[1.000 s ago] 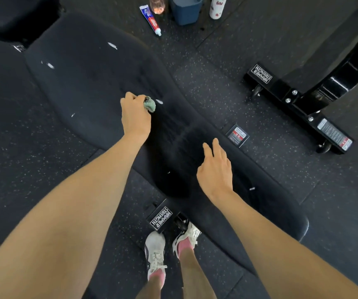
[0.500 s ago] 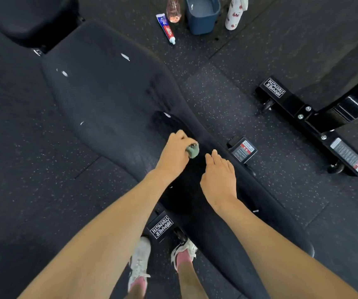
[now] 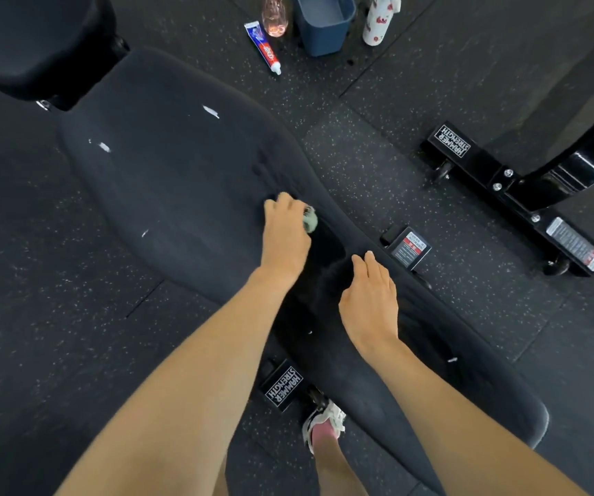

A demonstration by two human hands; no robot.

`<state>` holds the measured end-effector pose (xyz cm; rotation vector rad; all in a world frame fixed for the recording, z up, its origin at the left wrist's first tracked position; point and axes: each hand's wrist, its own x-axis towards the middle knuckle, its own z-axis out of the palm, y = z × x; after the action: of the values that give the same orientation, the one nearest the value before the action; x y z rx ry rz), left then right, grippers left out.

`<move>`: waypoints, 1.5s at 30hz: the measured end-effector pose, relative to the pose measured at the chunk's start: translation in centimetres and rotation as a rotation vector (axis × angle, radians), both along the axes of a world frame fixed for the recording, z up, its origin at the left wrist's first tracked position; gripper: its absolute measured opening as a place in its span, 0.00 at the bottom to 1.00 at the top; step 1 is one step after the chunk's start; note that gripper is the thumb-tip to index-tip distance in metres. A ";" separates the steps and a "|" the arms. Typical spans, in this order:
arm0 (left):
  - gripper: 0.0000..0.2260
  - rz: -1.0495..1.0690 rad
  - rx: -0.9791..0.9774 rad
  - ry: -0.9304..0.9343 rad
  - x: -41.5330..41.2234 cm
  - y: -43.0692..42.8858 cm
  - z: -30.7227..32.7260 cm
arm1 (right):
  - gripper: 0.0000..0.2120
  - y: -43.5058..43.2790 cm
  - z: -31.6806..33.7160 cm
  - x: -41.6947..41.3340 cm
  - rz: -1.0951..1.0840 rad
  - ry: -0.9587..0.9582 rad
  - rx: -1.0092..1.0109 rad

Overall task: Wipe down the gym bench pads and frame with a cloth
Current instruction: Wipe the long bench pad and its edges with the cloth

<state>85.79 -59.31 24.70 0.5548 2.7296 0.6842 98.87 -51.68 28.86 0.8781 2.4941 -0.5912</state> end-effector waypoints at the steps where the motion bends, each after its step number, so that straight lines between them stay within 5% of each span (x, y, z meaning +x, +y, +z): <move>1: 0.15 -0.092 0.004 -0.011 0.3 0.1 0.1 | 0.27 -0.3 0.0 -0.3 -0.039 0.000 0.003; 8: 0.16 -0.572 0.067 -0.372 -2.0 -2.1 1.4 | 0.28 -3.0 1.5 -4.2 -0.320 -0.015 0.024; 15: 0.16 -0.031 0.129 -0.103 -17.0 -8.4 1.9 | 0.27 -5.7 1.2 -13.9 -0.334 0.075 -0.003; 22: 0.13 0.166 0.026 0.004 -24.8 -7.1 0.6 | 0.29 -7.6 0.5 -20.3 -0.126 0.056 -0.034; 34: 0.13 -0.438 -0.052 -0.095 -21.9 -7.7 1.6 | 0.28 -7.4 1.0 -21.9 -0.169 -0.034 0.030; 38: 0.14 -0.642 -0.101 -0.336 -24.3 -7.8 2.5 | 0.28 -8.3 1.5 -22.7 -0.142 -0.040 0.023; 42: 0.18 -0.379 0.019 -0.199 -28.6 -8.1 2.6 | 0.29 -9.5 1.2 -23.3 -0.118 -0.028 0.012; 45: 0.18 -0.412 -0.007 -0.152 -28.4 -6.7 2.1 | 0.29 -10.2 0.7 -23.1 -0.108 -0.030 -0.005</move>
<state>57.34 -66.05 26.84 0.9821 2.3689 0.5817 75.75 -61.93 29.55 1.0171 2.4297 -0.6140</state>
